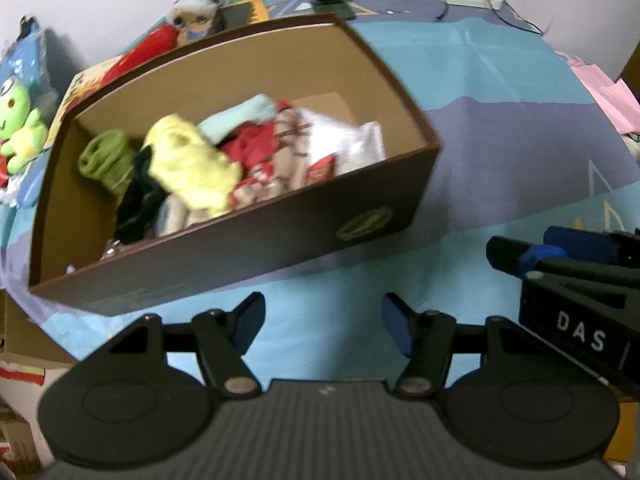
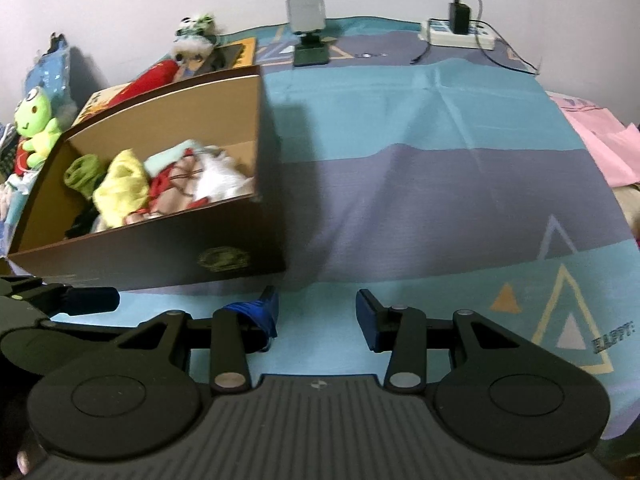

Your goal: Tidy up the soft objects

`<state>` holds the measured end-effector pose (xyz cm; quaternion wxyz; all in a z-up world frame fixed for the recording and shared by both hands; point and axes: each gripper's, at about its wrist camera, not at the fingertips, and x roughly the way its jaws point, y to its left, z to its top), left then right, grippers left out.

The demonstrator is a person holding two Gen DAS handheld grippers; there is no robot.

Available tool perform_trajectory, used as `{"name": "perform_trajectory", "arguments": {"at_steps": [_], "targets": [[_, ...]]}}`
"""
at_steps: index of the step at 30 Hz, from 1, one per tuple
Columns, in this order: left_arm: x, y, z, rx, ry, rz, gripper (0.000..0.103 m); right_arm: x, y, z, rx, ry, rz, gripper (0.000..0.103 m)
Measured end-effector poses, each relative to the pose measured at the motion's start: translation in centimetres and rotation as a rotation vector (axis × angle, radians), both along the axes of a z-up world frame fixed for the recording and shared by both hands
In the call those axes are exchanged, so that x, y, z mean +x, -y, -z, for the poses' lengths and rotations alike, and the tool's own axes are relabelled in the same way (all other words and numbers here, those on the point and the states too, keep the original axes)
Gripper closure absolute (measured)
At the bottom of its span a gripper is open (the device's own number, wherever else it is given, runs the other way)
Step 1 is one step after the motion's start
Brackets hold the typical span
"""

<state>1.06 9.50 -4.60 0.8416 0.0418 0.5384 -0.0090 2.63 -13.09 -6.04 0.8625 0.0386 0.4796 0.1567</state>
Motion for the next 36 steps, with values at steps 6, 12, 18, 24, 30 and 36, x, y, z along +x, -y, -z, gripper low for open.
{"name": "perform_trajectory", "arguments": {"at_steps": [6,12,18,24,30,36], "targets": [[1.3,3.7,0.1,0.001,-0.008,0.039,0.039,1.4,3.3,0.5,-0.011,-0.007,0.024,0.076],[2.5,7.4,0.4,0.001,-0.015,0.065,0.039,2.8,6.4,1.1,-0.017,-0.019,0.044,0.076],[3.1,10.4,0.4,-0.003,-0.002,0.085,0.039,4.1,8.9,1.6,-0.019,-0.018,0.041,0.076],[3.5,12.4,0.4,0.002,0.013,0.072,0.039,5.0,10.8,1.8,-0.005,-0.009,0.034,0.076],[3.5,13.7,0.1,0.023,0.035,0.069,0.039,5.6,11.9,2.0,0.025,-0.005,0.02,0.076],[3.5,14.6,-0.7,0.057,0.088,0.052,0.039,5.8,12.7,1.7,0.06,0.019,0.014,0.076]]}}
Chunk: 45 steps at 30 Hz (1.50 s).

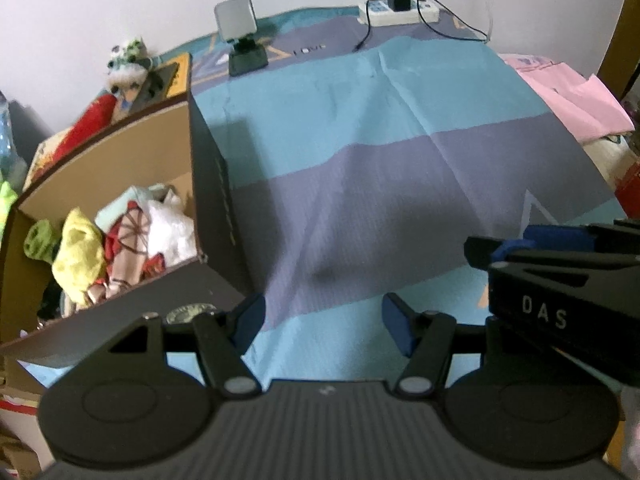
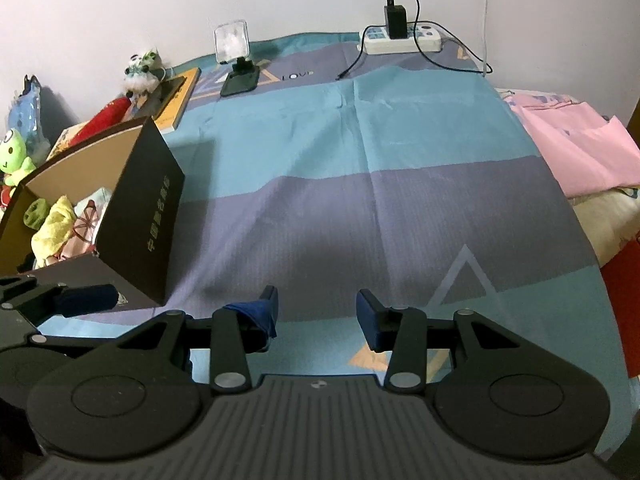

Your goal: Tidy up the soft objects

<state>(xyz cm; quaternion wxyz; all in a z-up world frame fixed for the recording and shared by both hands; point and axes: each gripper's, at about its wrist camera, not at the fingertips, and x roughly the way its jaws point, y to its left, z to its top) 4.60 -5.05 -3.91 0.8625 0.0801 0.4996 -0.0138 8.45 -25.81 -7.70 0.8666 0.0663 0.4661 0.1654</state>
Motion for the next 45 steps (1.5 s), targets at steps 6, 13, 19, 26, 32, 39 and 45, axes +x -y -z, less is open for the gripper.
{"name": "perform_trajectory", "arguments": {"at_steps": [6,13,19,26,32,39,45], "targets": [[0.0,0.5,-0.2,0.015,0.02,-0.021,0.039,0.2,0.3,0.0,0.013,0.005,-0.008,0.076],[-0.3,-1.2,-0.8,0.05,0.042,-0.093,0.039,0.4,-0.9,-1.0,0.05,0.03,-0.053,0.076],[-0.7,-5.6,-2.2,0.054,0.067,-0.21,0.039,0.1,-4.7,-2.4,0.074,0.065,-0.134,0.076],[-1.7,-11.7,-3.8,0.058,0.109,-0.318,0.039,-0.4,-9.6,-4.4,0.094,0.105,-0.206,0.076],[-2.2,-16.6,-4.6,0.064,0.131,-0.371,0.039,-1.1,-14.0,-5.8,0.101,0.127,-0.241,0.076],[-2.5,-21.1,-4.5,0.04,0.135,-0.353,0.039,-1.9,-18.1,-6.6,0.093,0.139,-0.226,0.076],[-1.9,-23.8,-4.2,0.018,0.123,-0.312,0.039,-2.1,-20.3,-6.7,0.087,0.144,-0.181,0.075]]}}
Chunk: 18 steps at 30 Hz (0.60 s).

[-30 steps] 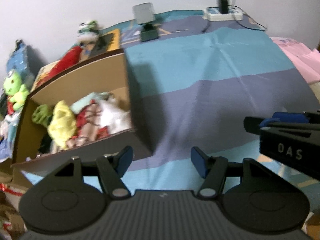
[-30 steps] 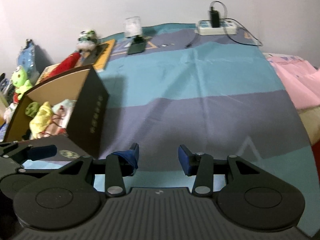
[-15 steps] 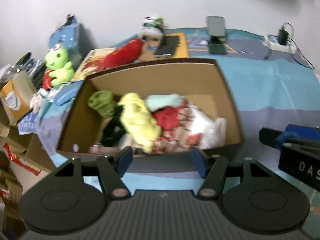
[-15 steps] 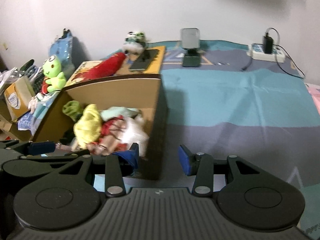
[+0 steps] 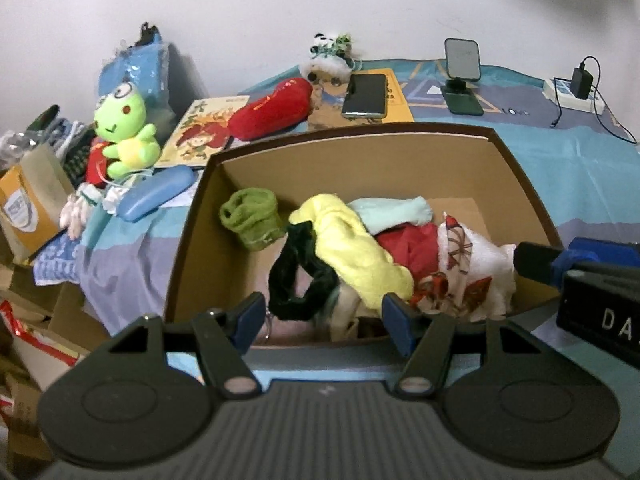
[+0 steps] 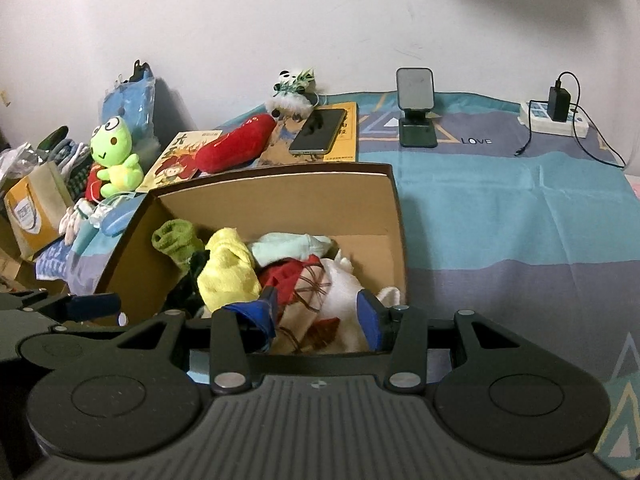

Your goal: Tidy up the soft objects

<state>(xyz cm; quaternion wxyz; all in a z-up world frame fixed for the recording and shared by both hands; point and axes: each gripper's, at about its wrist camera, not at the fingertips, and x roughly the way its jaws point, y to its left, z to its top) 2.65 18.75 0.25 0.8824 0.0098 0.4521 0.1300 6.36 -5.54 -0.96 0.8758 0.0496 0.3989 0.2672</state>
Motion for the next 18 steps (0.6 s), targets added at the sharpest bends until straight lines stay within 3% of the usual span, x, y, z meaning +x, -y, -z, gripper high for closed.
{"name": "perform_trajectory", "arguments": {"at_steps": [3,13,18], "targets": [[0.5,-1.4,0.2,-0.038,0.0,0.014,0.039,-0.2,-0.9,0.0,-0.001,0.007,0.027,0.075],[1.9,-2.8,0.1,-0.003,0.047,0.056,0.039,0.6,-2.7,0.4,-0.026,0.002,0.091,0.075],[2.2,-3.5,0.1,-0.02,0.087,0.064,0.045,0.9,-2.9,0.6,-0.033,-0.01,0.109,0.075]]}}
